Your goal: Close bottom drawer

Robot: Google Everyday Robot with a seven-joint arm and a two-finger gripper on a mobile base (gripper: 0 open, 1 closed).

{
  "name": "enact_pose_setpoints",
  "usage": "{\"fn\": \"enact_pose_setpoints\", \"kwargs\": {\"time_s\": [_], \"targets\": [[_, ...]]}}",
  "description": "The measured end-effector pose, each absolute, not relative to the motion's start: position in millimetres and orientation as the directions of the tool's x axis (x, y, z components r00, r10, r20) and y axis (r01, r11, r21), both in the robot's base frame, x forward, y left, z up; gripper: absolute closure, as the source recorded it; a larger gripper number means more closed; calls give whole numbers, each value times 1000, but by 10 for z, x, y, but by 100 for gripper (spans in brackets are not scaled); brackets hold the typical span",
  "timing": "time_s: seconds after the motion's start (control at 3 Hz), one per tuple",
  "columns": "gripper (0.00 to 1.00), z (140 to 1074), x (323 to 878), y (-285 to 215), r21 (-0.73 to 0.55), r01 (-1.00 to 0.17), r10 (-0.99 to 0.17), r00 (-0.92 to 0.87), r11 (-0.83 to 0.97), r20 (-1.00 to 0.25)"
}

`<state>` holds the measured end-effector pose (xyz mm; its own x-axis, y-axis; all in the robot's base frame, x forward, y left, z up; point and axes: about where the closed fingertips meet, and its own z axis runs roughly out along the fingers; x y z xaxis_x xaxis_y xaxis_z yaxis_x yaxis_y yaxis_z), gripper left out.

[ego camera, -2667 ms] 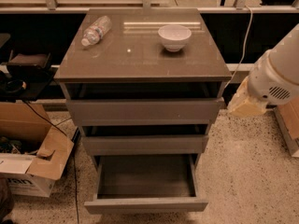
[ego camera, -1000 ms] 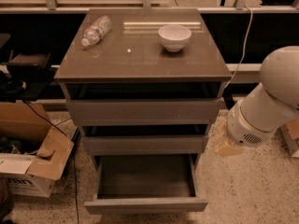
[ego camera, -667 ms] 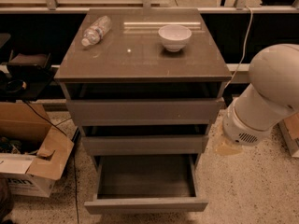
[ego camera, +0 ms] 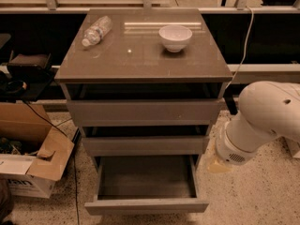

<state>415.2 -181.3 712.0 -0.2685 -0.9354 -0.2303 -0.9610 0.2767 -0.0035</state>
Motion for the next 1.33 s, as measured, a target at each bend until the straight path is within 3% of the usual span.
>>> {"fn": "enact_pose_setpoints", "kwargs": {"time_s": [0.67,1.33], "targets": [[100,6323,4332,-1833,78,-941,-873,-334,329,-356],[100,6230,4283,-1869,89,-940,-879,-341,331,-334]]}}
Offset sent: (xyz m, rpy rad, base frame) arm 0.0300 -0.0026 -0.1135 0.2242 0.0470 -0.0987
